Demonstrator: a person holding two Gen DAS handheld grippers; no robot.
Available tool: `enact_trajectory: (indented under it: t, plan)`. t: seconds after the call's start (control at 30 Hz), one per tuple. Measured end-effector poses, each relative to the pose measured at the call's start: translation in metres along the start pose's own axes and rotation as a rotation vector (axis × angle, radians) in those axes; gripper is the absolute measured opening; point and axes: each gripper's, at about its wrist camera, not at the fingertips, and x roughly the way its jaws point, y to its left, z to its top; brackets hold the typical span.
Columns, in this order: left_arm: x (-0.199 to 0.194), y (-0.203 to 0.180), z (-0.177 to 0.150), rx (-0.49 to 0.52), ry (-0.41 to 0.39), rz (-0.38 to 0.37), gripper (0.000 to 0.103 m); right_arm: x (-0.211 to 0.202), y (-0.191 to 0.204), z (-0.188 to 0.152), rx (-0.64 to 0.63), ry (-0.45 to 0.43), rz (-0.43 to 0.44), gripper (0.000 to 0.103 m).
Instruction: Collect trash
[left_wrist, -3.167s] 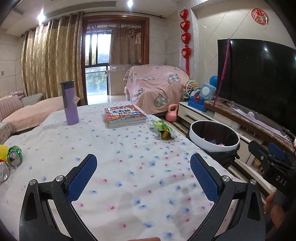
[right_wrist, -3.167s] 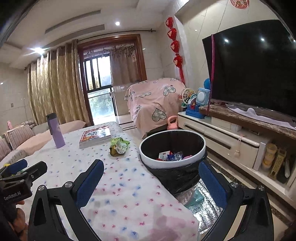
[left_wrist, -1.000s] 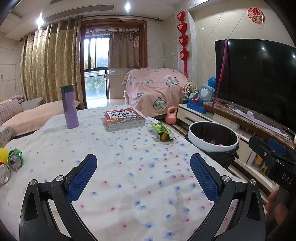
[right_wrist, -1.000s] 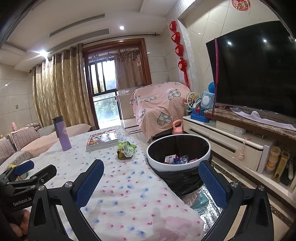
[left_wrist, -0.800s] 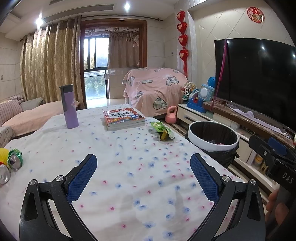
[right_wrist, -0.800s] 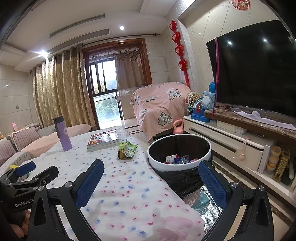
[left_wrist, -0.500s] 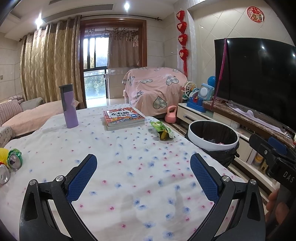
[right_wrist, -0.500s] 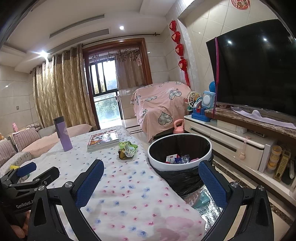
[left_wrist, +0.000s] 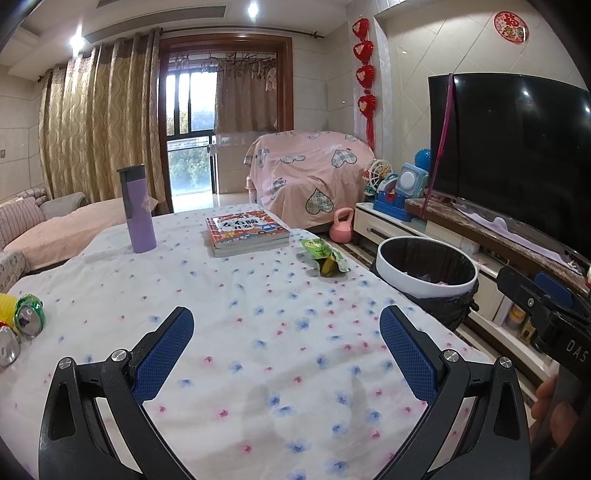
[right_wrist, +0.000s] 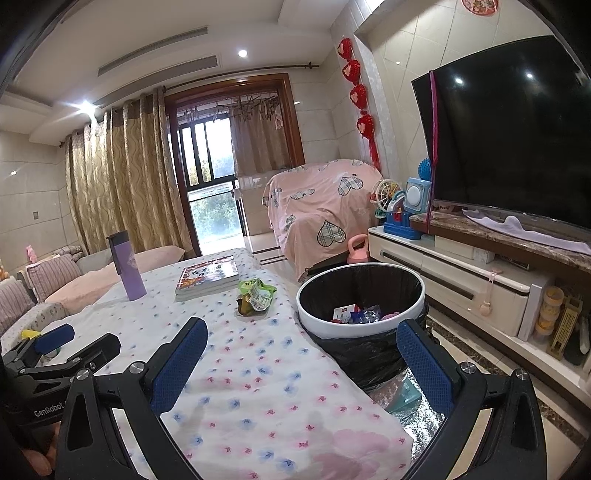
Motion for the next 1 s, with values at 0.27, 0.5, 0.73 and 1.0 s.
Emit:
enact_trajectory:
  t: [0.27, 0.5, 0.73, 1.0]
  plan:
    - [0.003, 0.001, -0.001, 0.001, 0.007, -0.003, 0.103, 0.002, 0.002, -0.002, 0.001, 0.004, 0.003, 0.103]
    - [0.006, 0.001, -0.002, 0.001, 0.015, -0.003, 0.103, 0.004, 0.006, -0.005, 0.002, 0.011, 0.007, 0.103]
    - [0.008, 0.003, -0.001, -0.002, 0.021, -0.004, 0.103, 0.004, 0.006, -0.004, 0.005, 0.015, 0.009, 0.103]
    - [0.013, 0.010, -0.001, -0.024, 0.049, -0.005, 0.103, 0.012, 0.017, -0.004, 0.005, 0.047, 0.033, 0.103]
